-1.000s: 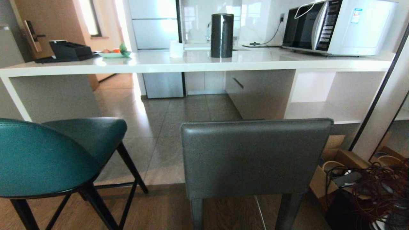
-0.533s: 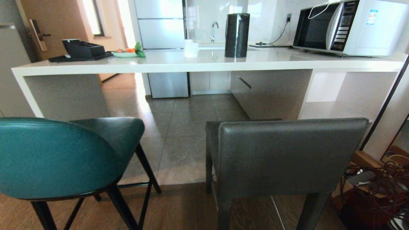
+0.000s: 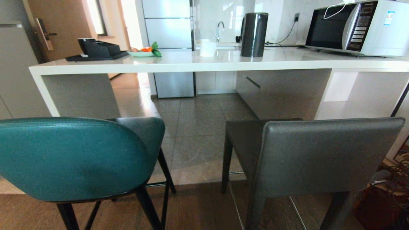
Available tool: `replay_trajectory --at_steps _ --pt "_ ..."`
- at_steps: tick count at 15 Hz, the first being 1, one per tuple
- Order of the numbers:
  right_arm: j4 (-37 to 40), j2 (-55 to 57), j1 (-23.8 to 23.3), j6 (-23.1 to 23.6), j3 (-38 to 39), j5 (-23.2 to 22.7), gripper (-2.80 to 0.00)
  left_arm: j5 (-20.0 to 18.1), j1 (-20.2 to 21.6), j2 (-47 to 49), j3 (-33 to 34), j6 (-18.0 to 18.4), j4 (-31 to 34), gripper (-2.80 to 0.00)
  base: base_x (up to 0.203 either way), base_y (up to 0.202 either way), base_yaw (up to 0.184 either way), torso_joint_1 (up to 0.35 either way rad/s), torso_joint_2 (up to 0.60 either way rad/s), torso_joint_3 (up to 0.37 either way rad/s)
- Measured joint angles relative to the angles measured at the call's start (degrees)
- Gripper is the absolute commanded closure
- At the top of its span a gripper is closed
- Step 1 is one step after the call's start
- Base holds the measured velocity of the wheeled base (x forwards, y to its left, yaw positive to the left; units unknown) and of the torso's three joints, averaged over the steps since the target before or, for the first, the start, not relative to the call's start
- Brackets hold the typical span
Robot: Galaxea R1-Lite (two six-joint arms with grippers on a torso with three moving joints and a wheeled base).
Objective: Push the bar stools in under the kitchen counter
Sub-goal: Push the blue chair back under the dining table
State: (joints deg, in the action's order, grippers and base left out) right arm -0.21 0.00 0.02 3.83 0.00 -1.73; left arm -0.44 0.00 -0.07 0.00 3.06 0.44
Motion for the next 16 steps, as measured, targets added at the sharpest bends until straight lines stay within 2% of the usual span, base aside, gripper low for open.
replay_trajectory --at_steps 16 --pt "-0.01 0.00 0.02 -0.09 0.00 0.00 0.00 0.00 0.00 0.00 0.00 0.00 0.00 0.00 0.000 0.198 -0.002 0.002 0.00 0.003"
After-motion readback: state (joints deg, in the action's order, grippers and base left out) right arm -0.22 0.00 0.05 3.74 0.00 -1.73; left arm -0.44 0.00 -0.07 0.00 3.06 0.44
